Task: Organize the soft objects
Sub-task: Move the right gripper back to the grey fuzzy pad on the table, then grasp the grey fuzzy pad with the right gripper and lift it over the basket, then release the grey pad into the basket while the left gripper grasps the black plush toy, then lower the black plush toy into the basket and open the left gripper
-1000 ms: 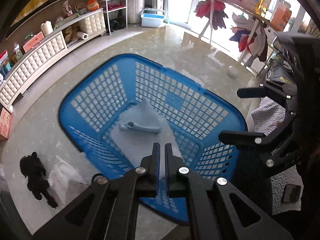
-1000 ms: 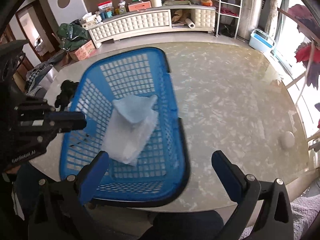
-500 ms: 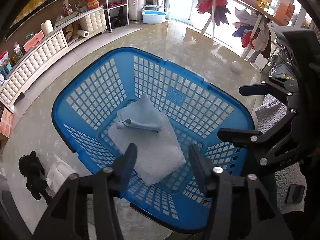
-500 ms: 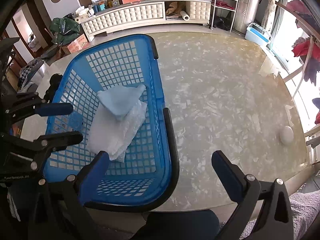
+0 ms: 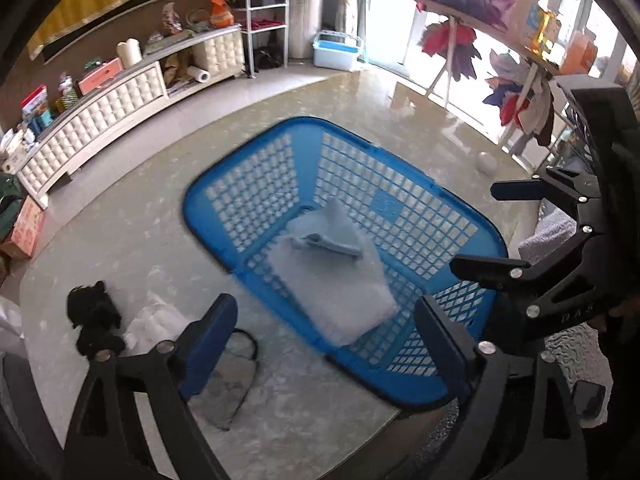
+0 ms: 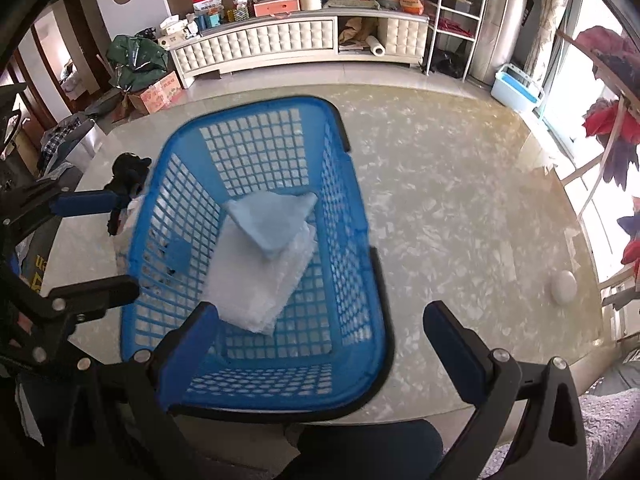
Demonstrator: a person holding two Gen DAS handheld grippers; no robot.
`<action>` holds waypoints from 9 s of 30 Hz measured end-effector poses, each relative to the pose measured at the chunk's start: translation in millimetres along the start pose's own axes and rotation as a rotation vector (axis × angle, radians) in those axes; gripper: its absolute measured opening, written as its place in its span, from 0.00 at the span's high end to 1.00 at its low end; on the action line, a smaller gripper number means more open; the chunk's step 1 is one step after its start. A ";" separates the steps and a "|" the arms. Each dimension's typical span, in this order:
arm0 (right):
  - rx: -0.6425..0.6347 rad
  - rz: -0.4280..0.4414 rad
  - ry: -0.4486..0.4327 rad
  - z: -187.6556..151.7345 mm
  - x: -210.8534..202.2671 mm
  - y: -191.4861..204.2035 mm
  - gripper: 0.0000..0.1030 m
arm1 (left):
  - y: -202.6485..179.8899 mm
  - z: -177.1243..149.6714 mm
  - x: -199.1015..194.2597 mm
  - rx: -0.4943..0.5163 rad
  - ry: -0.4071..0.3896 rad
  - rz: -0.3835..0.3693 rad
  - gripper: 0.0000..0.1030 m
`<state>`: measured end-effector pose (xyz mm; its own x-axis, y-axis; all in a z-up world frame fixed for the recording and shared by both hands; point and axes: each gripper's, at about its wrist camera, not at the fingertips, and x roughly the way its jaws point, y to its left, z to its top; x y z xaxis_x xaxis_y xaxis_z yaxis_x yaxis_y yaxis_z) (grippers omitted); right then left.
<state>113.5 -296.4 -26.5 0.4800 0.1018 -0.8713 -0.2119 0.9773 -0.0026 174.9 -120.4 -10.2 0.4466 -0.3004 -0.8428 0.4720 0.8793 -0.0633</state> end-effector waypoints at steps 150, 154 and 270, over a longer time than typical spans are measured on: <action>-0.220 -0.028 0.193 92.0 122.1 90.0 0.62 | 280.5 -88.6 72.6 -0.463 0.086 0.132 0.44; -0.194 -0.050 0.198 90.4 114.0 76.8 0.42 | 264.1 -92.5 56.5 -0.462 0.062 0.120 0.44; -0.031 -0.020 -0.045 8.0 -39.2 29.4 0.01 | 9.7 -14.5 -18.2 -0.013 -0.007 -0.013 0.14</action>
<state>95.2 -270.2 11.4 0.5218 0.0915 -0.8482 -0.2283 0.9729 -0.0355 160.3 -101.1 -3.3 0.4458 -0.3149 -0.8379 0.4679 0.8800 -0.0818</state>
